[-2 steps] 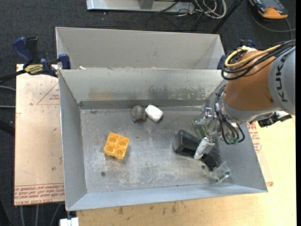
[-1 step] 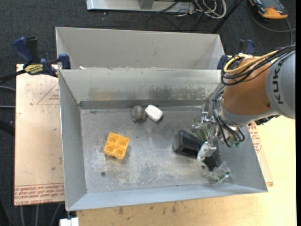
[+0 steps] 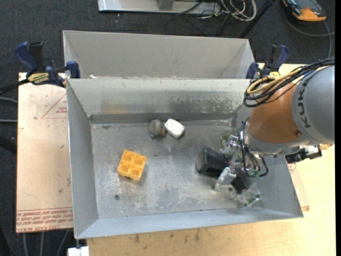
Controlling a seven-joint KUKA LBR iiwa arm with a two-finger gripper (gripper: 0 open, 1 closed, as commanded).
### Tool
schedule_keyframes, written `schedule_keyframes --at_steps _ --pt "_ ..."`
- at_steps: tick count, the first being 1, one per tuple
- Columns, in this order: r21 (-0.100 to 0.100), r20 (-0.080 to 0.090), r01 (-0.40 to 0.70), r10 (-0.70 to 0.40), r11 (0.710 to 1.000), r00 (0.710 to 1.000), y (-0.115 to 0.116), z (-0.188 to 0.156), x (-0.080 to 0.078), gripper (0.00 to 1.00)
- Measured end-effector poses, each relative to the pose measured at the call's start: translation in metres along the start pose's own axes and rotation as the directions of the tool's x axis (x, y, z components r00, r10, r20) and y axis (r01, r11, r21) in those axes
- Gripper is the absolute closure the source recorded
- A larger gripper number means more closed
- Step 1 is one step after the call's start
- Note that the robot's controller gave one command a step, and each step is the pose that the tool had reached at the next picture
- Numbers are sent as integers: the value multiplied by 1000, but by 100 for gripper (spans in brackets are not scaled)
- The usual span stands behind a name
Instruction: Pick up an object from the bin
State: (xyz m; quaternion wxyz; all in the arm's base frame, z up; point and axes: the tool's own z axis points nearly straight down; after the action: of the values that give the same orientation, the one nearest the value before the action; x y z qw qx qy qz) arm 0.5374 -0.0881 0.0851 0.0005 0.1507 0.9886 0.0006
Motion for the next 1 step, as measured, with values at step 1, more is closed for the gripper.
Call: schedule_keyframes --at_steps 1 --pt "-9 4 188 -188 982 982 -3 7 -8 100"
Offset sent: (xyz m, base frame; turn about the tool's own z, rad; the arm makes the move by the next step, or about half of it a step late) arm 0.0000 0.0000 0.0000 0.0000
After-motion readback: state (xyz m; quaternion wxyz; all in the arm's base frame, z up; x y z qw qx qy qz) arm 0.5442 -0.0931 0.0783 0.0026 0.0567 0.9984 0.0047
